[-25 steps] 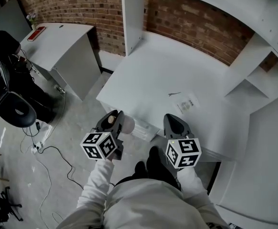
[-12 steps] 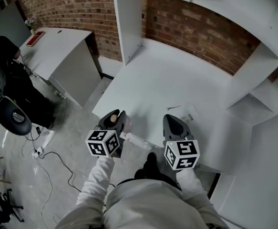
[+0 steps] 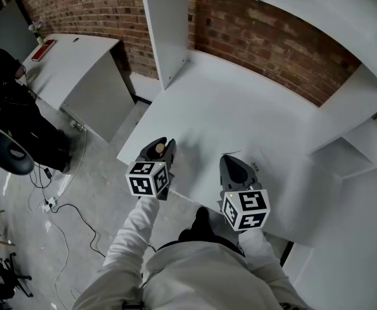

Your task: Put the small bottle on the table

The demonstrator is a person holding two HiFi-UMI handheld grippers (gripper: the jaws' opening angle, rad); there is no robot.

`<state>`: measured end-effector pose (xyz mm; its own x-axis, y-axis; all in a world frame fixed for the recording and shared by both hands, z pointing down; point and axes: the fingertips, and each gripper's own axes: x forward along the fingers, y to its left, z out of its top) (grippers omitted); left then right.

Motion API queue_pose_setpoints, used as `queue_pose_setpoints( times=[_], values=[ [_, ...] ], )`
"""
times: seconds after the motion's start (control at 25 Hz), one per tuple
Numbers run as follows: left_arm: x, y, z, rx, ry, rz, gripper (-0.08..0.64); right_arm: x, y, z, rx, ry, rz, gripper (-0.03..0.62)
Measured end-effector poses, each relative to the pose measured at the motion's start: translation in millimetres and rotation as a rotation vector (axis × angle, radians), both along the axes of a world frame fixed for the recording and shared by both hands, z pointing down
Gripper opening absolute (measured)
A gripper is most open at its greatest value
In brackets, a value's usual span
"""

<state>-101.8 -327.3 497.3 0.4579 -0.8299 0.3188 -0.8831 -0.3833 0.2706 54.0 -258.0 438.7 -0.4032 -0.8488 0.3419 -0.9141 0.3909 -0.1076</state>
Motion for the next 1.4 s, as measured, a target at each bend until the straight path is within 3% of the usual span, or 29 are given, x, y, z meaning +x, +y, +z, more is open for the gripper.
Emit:
queue_pose_setpoints(
  times=[0.36, 0.8, 1.4],
  values=[
    [31.5, -43.9, 15.0, -0.015, -0.044, 0.028, 0.117, 15.3, -14.8, 11.5, -0.028, -0.005, 0.011, 0.028],
    [66.9, -79.9, 23.2, 0.046, -0.198, 0.091, 0.117, 31.3, -21.5, 20.6, -0.05, 0.002, 0.033, 0.028],
    [76.9, -98.0, 45.8, 0.045, -0.303, 0.103, 0.117, 38.8, -26.3, 25.5, -0.061, 0.008, 0.034, 0.028]
  ],
)
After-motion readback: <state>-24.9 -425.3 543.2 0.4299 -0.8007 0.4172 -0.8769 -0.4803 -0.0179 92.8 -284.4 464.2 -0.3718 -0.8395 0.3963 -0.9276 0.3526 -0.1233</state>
